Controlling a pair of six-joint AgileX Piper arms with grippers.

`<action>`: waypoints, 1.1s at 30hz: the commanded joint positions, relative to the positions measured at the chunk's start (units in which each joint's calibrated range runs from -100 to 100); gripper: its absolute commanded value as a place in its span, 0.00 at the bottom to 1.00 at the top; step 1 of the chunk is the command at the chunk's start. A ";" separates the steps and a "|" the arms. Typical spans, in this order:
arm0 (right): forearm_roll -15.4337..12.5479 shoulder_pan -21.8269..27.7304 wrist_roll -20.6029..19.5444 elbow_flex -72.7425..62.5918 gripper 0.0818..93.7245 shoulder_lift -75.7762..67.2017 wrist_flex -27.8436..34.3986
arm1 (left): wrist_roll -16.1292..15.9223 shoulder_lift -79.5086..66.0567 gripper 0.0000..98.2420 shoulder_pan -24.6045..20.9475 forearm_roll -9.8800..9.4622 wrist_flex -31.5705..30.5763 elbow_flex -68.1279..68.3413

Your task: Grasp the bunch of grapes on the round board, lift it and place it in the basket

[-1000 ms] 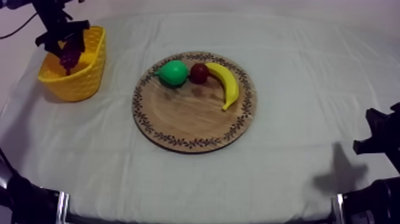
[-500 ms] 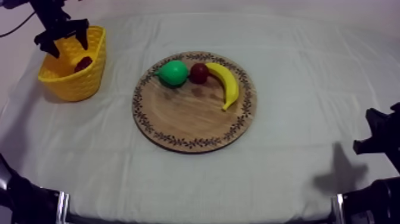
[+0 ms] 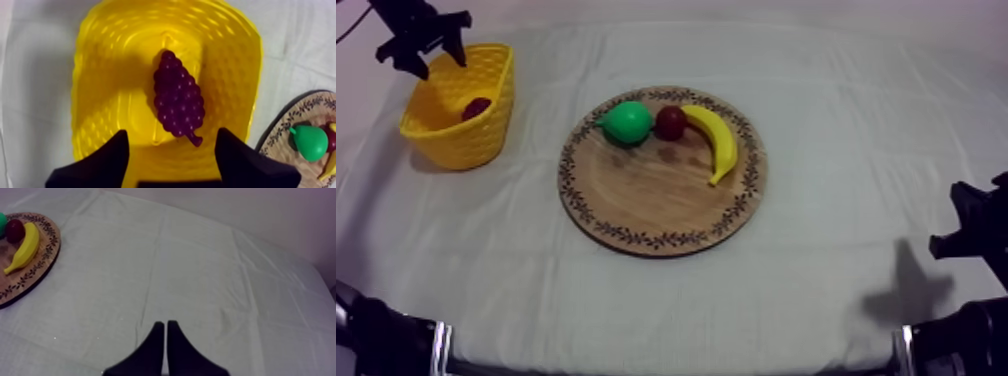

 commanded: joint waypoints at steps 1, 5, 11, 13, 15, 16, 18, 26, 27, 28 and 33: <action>0.03 0.02 0.02 -0.04 0.00 0.00 0.00 | -0.07 -3.00 0.62 0.10 -0.04 -0.98 1.87; 0.03 0.02 0.02 -0.04 0.00 0.00 0.00 | -0.29 -8.44 0.56 0.39 0.18 -3.64 6.21; 0.03 0.02 0.02 -0.04 0.00 0.00 0.00 | -0.49 -17.48 0.37 0.80 0.51 -8.30 13.46; 0.03 0.02 0.02 -0.04 0.00 0.00 0.00 | -0.68 -20.56 0.29 0.85 0.79 -10.05 15.99; 0.03 0.02 0.02 -0.04 0.00 0.00 0.00 | -1.03 -23.76 0.21 0.92 1.19 -12.26 18.80; 0.03 0.02 0.02 -0.04 0.00 0.00 0.00 | -1.14 -25.37 0.17 0.97 1.37 -13.41 20.24; 0.03 0.02 0.02 -0.04 0.00 0.00 0.00 | -1.02 -28.53 0.09 1.09 1.63 -15.56 23.12; 0.03 0.02 0.02 -0.04 0.00 0.00 0.00 | -2.74 -40.53 0.01 1.92 1.03 -21.36 33.38; 0.03 0.02 0.02 -0.04 0.00 0.00 0.00 | -3.26 -42.09 0.00 2.28 0.54 -22.16 34.83; 0.03 0.02 0.02 -0.04 0.00 0.00 0.00 | -3.76 -43.68 0.00 2.68 0.01 -23.07 36.32; 0.03 0.02 0.02 -0.04 0.00 0.00 0.00 | -6.15 -51.52 0.00 4.33 -1.23 -30.24 44.62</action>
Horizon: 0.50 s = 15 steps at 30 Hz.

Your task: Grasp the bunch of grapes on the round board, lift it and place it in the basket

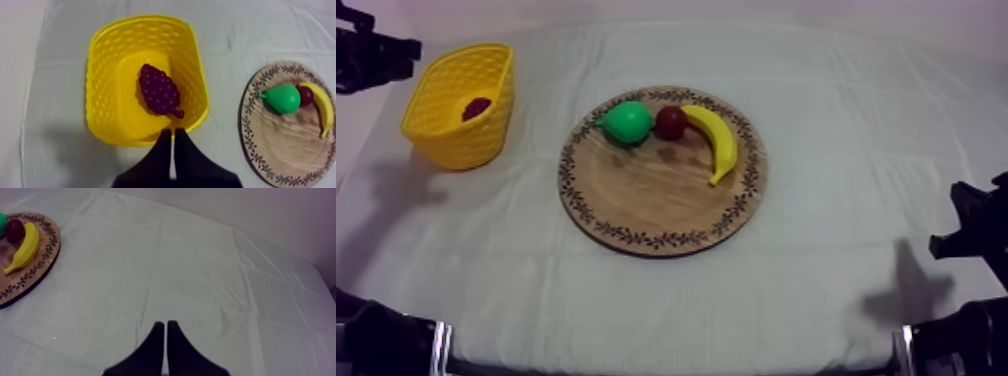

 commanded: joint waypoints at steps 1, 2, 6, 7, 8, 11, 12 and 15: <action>0.03 0.02 0.02 -0.04 0.00 0.00 0.00 | -1.15 -5.45 0.00 0.61 -0.21 -4.62 5.88; 0.03 0.02 0.02 -0.04 0.00 0.00 0.00 | -1.39 -7.07 0.00 0.86 -0.35 -6.30 7.73; 0.03 0.02 0.02 -0.04 0.00 0.00 0.00 | -1.77 -13.50 0.00 1.67 -0.67 -12.99 15.70; 0.03 0.02 0.00 -0.04 0.00 0.00 0.00 | -2.09 -15.16 0.00 1.86 -0.68 -14.32 17.75; 0.03 0.02 -0.01 -0.04 0.00 0.00 0.00 | -2.41 -16.86 0.00 1.99 -0.71 -15.27 19.72; 0.03 0.02 0.00 -0.04 0.00 0.00 0.00 | -3.12 -22.05 0.00 2.14 -0.75 -17.09 25.32; 0.03 0.02 0.01 -0.04 0.00 0.00 0.00 | -3.13 -23.78 0.00 2.17 -0.75 -17.70 27.20; 0.03 0.02 0.01 -0.04 0.00 0.00 0.00 | -3.06 -28.99 0.00 2.24 -0.75 -19.53 32.77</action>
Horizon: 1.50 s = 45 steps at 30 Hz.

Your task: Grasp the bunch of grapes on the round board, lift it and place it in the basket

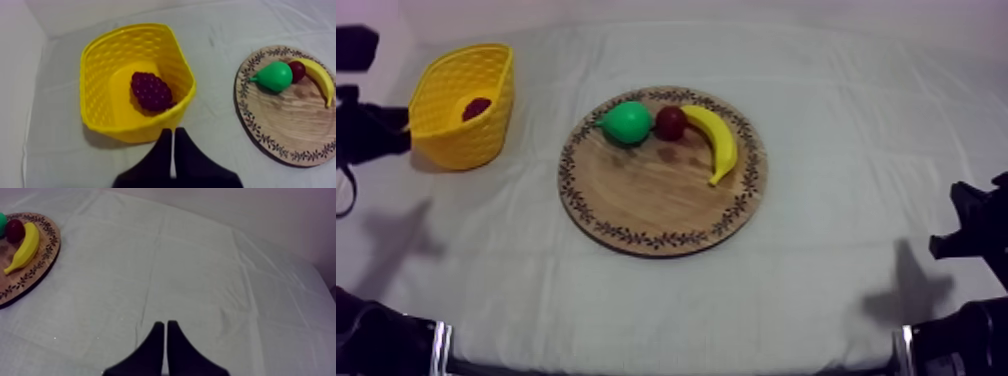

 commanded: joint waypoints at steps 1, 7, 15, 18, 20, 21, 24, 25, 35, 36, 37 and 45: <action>0.03 0.02 0.02 -0.04 0.00 0.00 0.00 | 0.02 -5.93 0.00 0.03 0.02 -1.19 7.05; 0.03 0.02 0.02 -0.04 0.00 0.00 0.00 | -0.94 -15.13 0.00 0.06 0.16 -2.95 16.27; 0.03 0.02 0.02 -0.04 0.00 0.00 0.00 | -0.83 -25.95 0.00 0.56 -0.02 -3.27 24.79; 0.03 0.02 0.00 -0.04 0.00 0.00 0.00 | -0.71 -30.36 0.00 1.03 -0.40 -3.20 27.25; 0.03 0.02 0.00 -0.04 0.00 0.00 0.00 | -1.19 -32.78 0.00 1.26 -0.47 -2.79 27.88; 0.03 0.02 0.01 -0.04 0.00 0.00 0.00 | -1.31 -33.82 0.00 1.27 -0.49 -2.57 28.02; 0.03 0.02 -0.02 -0.04 0.00 0.00 0.00 | -1.12 -36.79 0.00 1.21 -0.55 -1.75 28.19; 0.03 0.02 -0.02 -0.04 0.00 0.00 0.00 | -0.85 -37.73 0.00 1.26 -0.56 -1.50 28.24; 0.03 0.02 0.00 -0.04 0.00 0.00 0.00 | 6.70 -43.59 0.00 2.85 -0.72 -5.00 30.13; 0.03 0.02 0.00 -0.04 0.00 0.00 0.00 | 8.21 -43.68 0.00 2.84 -0.73 -5.38 30.27; 0.03 0.02 0.01 -0.04 0.00 0.00 0.00 | 9.53 -43.75 0.00 2.82 -0.75 -5.67 30.37; 0.03 0.02 -0.03 -0.04 0.00 0.00 0.00 | 11.92 -43.90 0.00 2.22 -0.78 -6.30 30.58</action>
